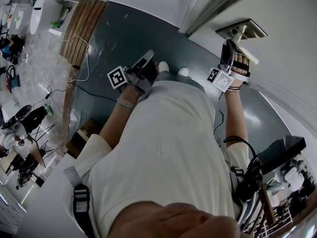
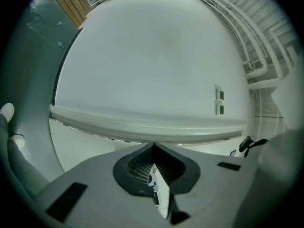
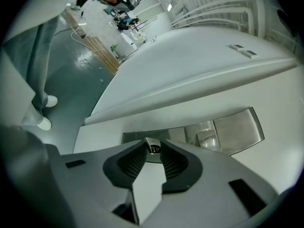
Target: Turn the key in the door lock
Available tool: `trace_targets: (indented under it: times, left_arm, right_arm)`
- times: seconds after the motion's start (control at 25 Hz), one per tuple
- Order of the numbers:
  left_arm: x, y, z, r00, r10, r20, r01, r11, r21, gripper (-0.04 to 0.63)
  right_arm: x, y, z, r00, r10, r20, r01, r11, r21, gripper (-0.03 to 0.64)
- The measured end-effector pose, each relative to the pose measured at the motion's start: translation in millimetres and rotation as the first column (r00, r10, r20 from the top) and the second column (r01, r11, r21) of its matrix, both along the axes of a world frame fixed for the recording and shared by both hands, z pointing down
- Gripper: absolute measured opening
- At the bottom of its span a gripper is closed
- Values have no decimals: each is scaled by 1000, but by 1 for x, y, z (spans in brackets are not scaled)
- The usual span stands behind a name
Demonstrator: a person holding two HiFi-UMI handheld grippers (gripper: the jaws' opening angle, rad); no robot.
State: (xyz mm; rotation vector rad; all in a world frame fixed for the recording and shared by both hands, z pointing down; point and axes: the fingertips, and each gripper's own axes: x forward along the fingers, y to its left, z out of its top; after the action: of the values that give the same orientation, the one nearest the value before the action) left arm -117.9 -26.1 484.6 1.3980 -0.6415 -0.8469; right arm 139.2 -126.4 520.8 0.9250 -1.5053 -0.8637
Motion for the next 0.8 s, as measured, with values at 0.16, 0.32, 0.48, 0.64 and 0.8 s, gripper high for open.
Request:
trace_targets:
  times: [0.16, 0.32, 0.48, 0.64, 0.8]
  left_arm:
    - [1, 1, 0, 1000, 0, -1, 0, 1000, 1, 6]
    - [-1, 2, 0, 1000, -4, -5, 4, 1000, -4, 6]
    - [-1, 2, 1, 1000, -5, -2, 5, 1000, -7, 6]
    - [0, 4, 1, 1000, -2, 3, 2, 1000, -9, 6]
    - [-1, 6, 1, 1000, -6, 8, 7, 1000, -13, 6]
  right_arm:
    - [3, 3, 4, 988, 60, 141, -55, 998, -37, 103]
    - [2, 2, 1, 949, 115, 292, -98, 993, -73, 104]
    - [1, 2, -2, 851, 203, 485, -145, 977, -154, 103]
    - [2, 2, -4, 769, 239, 592, -152, 969, -193, 104]
    - [2, 1, -5, 657, 284, 698, -154, 957, -245, 104]
